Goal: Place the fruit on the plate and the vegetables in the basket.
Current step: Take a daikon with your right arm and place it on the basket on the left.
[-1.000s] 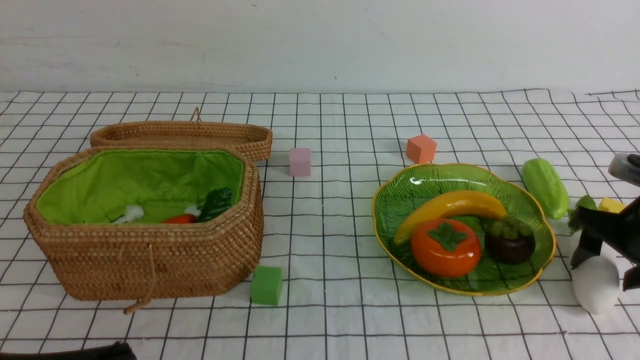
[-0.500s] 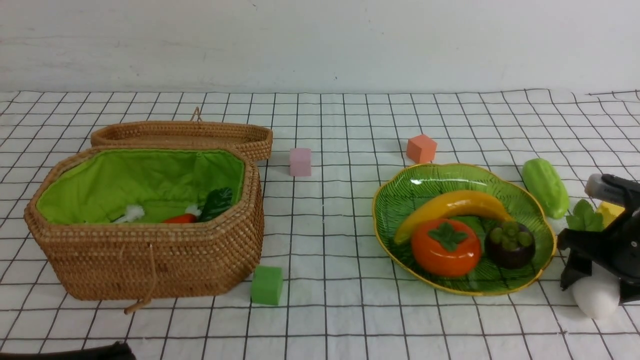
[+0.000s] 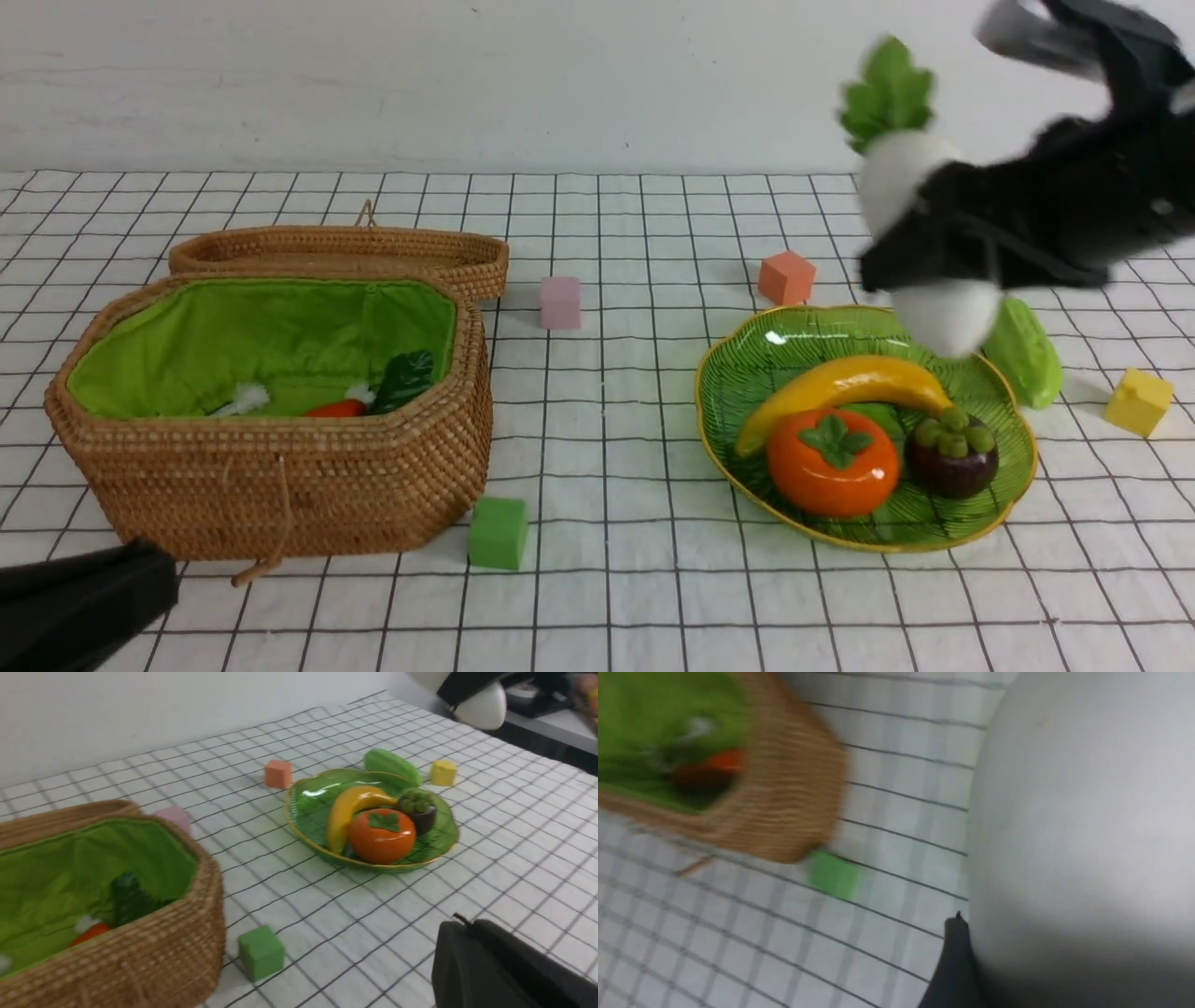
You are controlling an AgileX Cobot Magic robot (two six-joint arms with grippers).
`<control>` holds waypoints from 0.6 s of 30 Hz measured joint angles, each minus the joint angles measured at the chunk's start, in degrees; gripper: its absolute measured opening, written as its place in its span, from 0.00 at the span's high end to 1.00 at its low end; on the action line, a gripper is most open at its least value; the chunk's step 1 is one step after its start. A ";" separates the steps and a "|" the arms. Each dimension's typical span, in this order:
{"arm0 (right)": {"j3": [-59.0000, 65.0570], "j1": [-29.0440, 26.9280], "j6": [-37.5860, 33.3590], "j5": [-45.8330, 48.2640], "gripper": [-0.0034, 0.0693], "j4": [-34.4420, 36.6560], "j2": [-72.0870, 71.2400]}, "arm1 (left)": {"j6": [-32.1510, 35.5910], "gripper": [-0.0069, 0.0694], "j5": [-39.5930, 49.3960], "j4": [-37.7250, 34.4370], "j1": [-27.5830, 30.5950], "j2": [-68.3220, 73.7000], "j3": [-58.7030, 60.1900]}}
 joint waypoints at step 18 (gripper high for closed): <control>-38.41 26.62 -32.71 -14.73 0.21 10.74 41.13 | -38.96 0.93 8.45 31.57 0.00 0.00 0.00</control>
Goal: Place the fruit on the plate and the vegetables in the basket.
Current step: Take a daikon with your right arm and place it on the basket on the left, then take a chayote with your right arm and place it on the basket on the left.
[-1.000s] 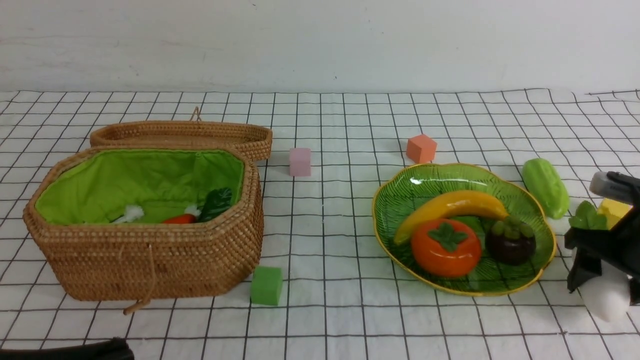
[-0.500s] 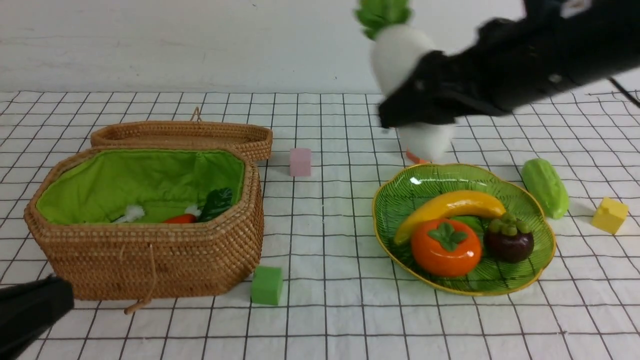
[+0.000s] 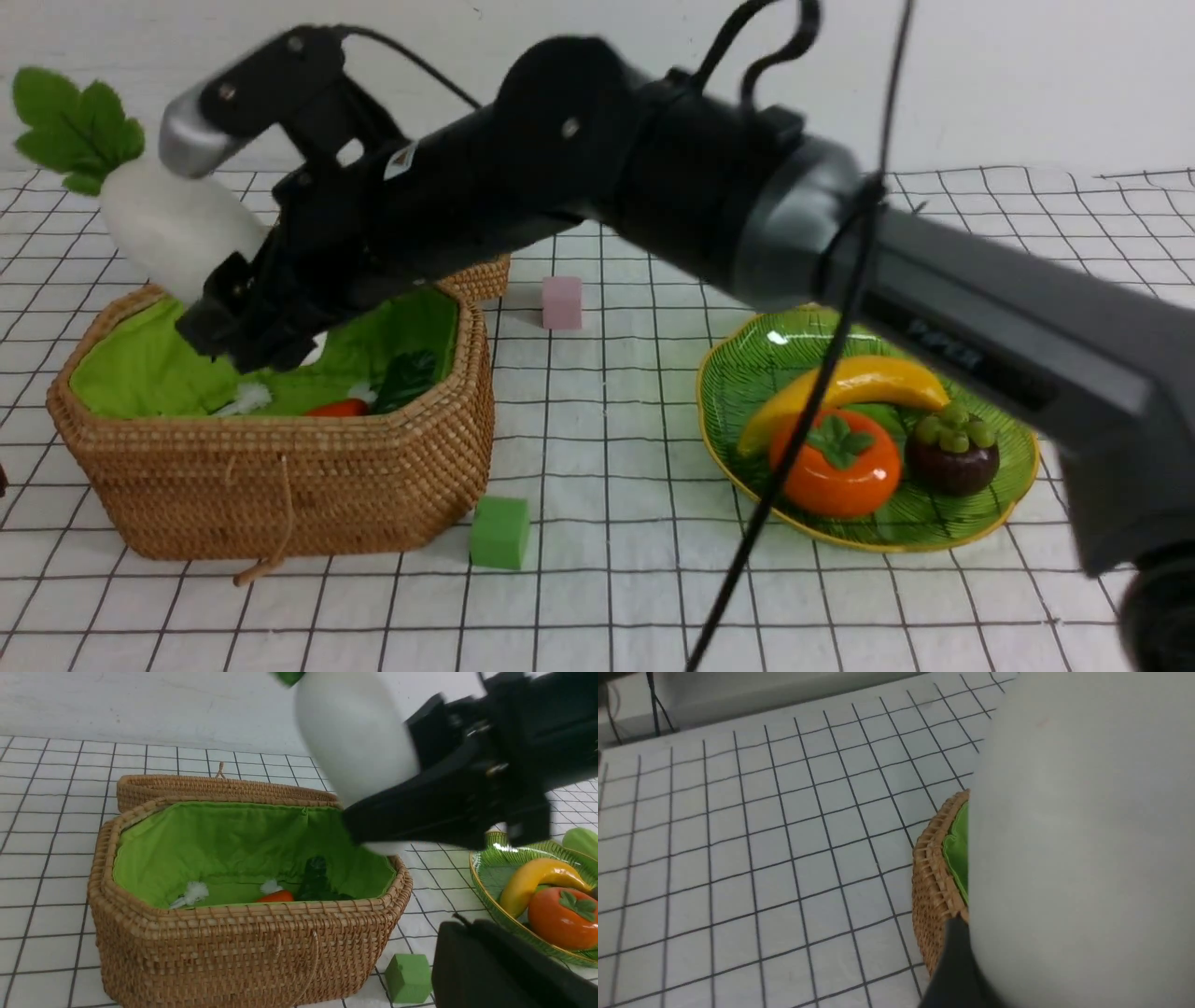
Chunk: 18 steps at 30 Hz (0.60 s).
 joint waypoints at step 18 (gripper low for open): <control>-1.97 -8.28 27.29 30.03 0.39 -28.97 -15.70 | 5.25 0.93 -11.80 -4.96 0.00 0.00 0.00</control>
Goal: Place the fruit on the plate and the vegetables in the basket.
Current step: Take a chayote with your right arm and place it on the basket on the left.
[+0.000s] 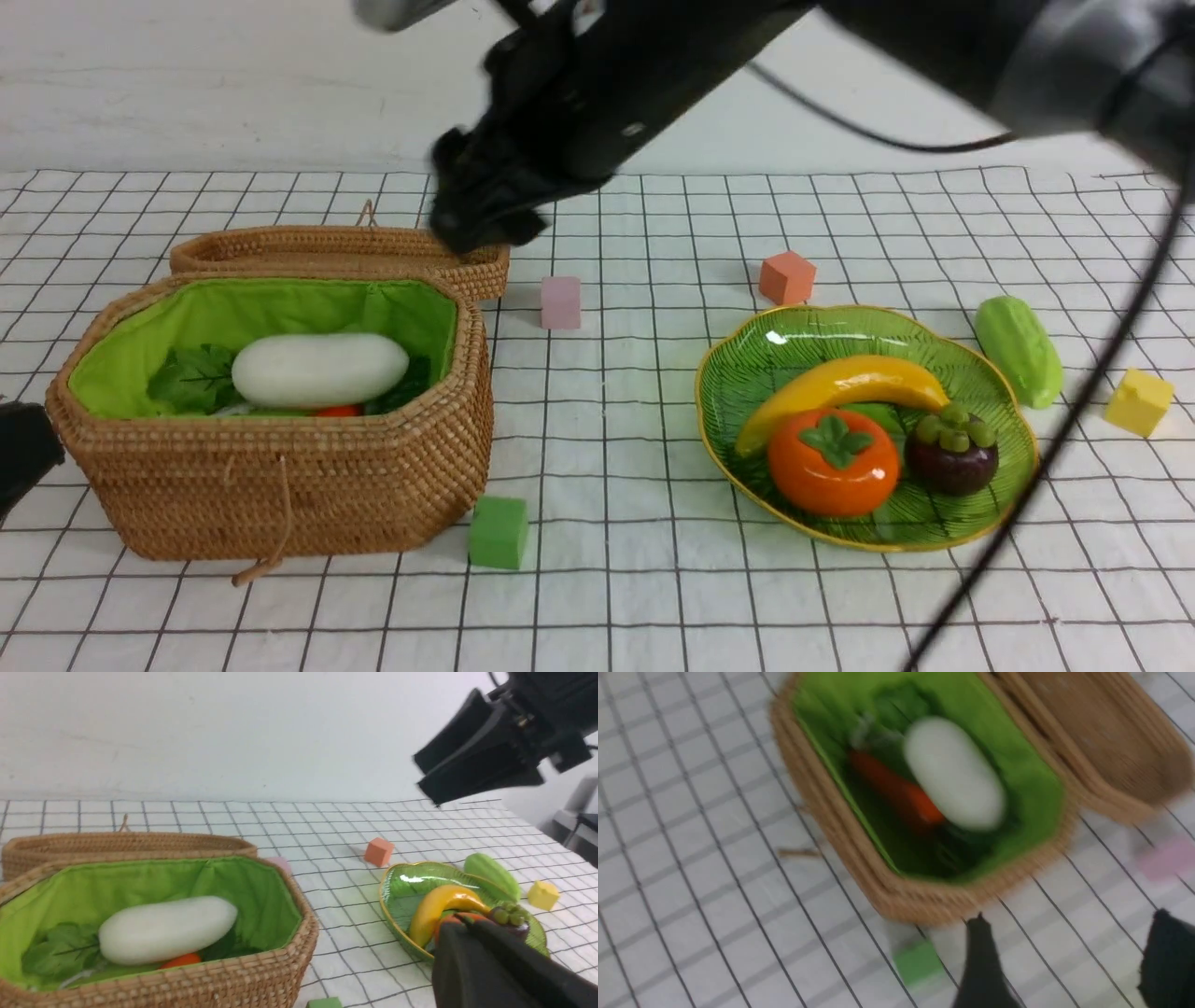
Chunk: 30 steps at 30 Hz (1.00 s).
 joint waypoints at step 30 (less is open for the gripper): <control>13.88 -46.86 16.05 -16.58 0.05 6.10 20.01 | 17.13 0.93 -3.41 -18.01 0.00 0.00 0.00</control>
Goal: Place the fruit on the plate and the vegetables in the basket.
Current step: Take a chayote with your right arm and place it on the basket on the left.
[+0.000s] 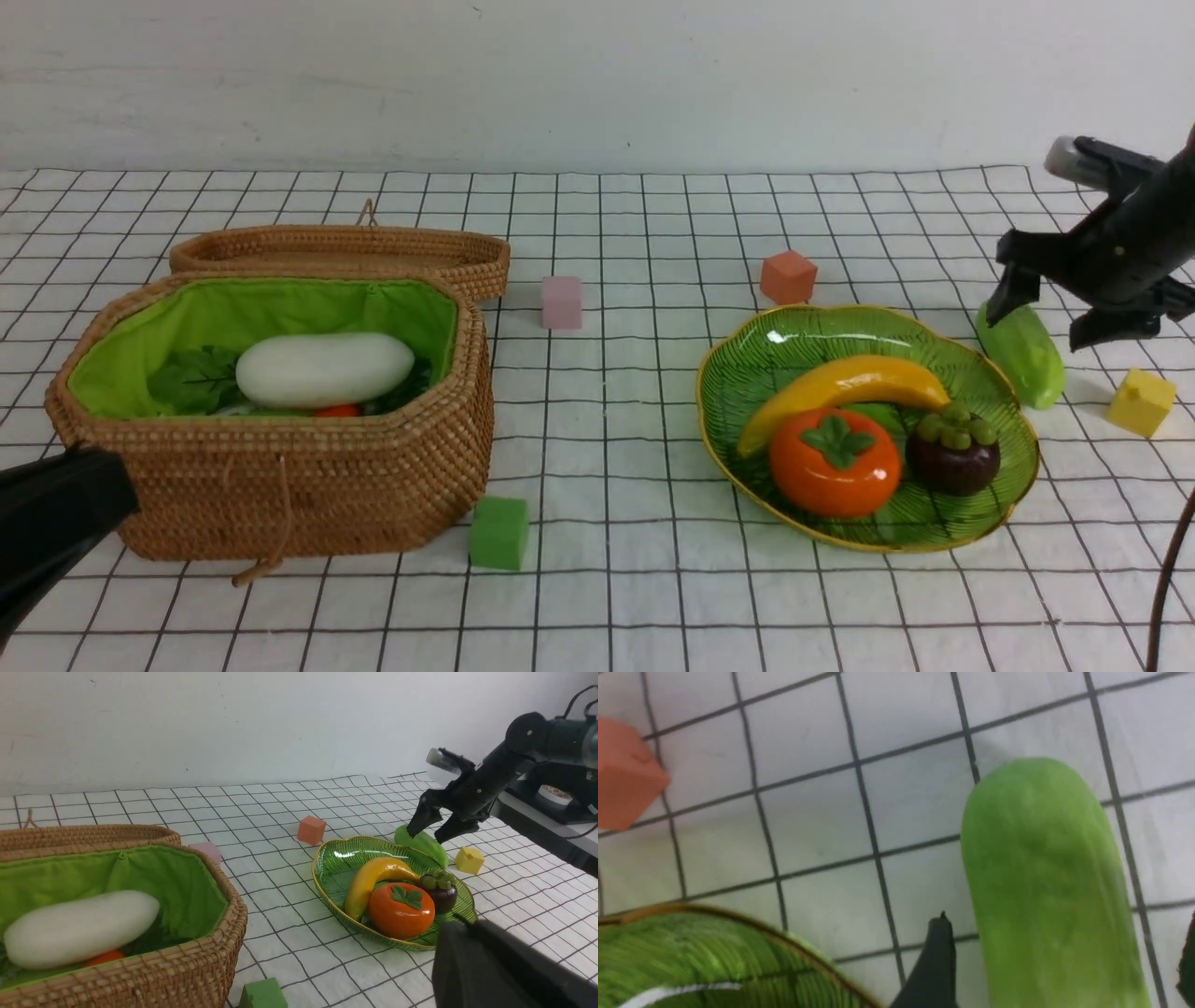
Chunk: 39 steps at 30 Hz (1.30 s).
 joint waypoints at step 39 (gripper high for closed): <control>-3.67 0.00 -1.63 7.31 0.32 -3.24 -2.97 | 0.00 0.93 4.69 -0.39 0.00 0.00 0.00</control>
